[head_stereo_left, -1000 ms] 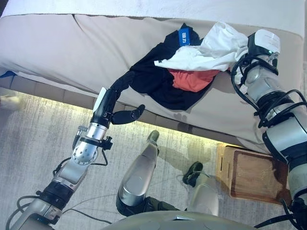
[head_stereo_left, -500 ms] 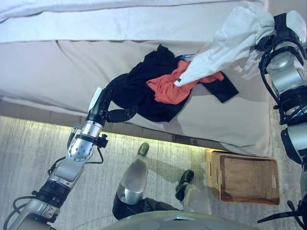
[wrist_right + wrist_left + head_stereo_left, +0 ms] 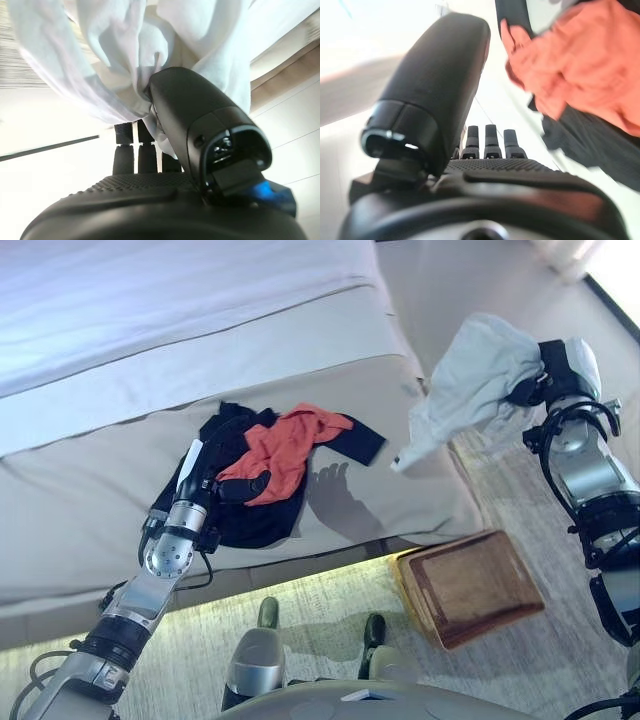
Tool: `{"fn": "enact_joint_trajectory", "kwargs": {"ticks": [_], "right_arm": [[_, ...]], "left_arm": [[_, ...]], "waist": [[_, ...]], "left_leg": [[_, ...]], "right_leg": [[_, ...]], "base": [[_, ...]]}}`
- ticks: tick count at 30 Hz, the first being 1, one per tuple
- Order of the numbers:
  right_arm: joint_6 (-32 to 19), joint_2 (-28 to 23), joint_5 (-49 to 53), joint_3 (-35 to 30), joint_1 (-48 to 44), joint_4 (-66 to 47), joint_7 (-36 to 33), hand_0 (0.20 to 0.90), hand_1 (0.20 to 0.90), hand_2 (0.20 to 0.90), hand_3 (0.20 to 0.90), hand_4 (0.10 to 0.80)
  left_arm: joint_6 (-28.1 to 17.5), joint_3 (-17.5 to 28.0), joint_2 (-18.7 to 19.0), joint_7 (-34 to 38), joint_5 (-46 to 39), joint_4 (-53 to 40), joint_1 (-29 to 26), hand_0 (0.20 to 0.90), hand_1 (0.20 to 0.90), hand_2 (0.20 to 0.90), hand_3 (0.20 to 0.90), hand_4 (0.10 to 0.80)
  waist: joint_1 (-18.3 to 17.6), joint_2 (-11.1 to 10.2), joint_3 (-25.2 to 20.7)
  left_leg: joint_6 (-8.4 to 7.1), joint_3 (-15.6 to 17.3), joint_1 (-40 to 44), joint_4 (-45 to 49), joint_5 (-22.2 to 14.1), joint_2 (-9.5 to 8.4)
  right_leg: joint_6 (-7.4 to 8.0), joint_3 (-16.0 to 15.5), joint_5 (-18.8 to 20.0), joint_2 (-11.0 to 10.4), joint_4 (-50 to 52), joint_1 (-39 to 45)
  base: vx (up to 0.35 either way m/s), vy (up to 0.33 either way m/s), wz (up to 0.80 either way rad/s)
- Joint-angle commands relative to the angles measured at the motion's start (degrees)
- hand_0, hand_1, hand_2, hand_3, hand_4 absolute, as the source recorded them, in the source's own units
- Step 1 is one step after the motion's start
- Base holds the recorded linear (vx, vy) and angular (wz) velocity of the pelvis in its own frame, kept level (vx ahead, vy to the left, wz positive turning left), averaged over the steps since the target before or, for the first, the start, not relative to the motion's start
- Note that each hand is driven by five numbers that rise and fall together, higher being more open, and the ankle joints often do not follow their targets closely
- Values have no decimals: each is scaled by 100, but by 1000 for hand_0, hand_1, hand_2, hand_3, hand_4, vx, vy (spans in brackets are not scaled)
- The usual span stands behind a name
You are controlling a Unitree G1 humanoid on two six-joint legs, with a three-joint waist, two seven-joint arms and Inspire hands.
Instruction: Pick up the clothes from the bed and place them into the basket
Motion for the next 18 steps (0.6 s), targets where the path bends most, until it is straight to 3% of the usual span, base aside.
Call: {"fn": "enact_joint_trajectory", "kwargs": {"ticks": [1, 11, 18], "right_arm": [[-555, -512, -66, -220, 21, -479, -452, 300, 300, 300, 200, 100], [-410, -155, -229, -1449, 1771, -1568, -565, 300, 300, 300, 200, 100], [-337, -115, -106, -1544, 1990, -1486, -233, 300, 300, 300, 200, 100]], "left_arm": [[-125, -227, -218, 245, 204, 42, -103, 900, 900, 900, 900, 800], [189, 72, -518, 303, 37, 193, 28, 900, 900, 900, 900, 800], [243, 38, -622, 151, 89, 163, -133, 900, 900, 900, 900, 800]], "waist": [[-266, 103, -1069], [-930, 189, -1029], [-1169, 236, -1011]], "left_leg": [[-68, 167, -70, -189, 48, 511], [-117, 653, 323, -221, -116, 619], [-189, 854, 458, -249, -159, 687]], "right_leg": [[8, 129, -6, -61, 407, -287], [5, 748, 115, 131, 246, -302], [-35, 917, 181, 254, 195, -397]], "base": [[-5, -56, -38], [4, -65, -33], [-28, -69, -15]]}}
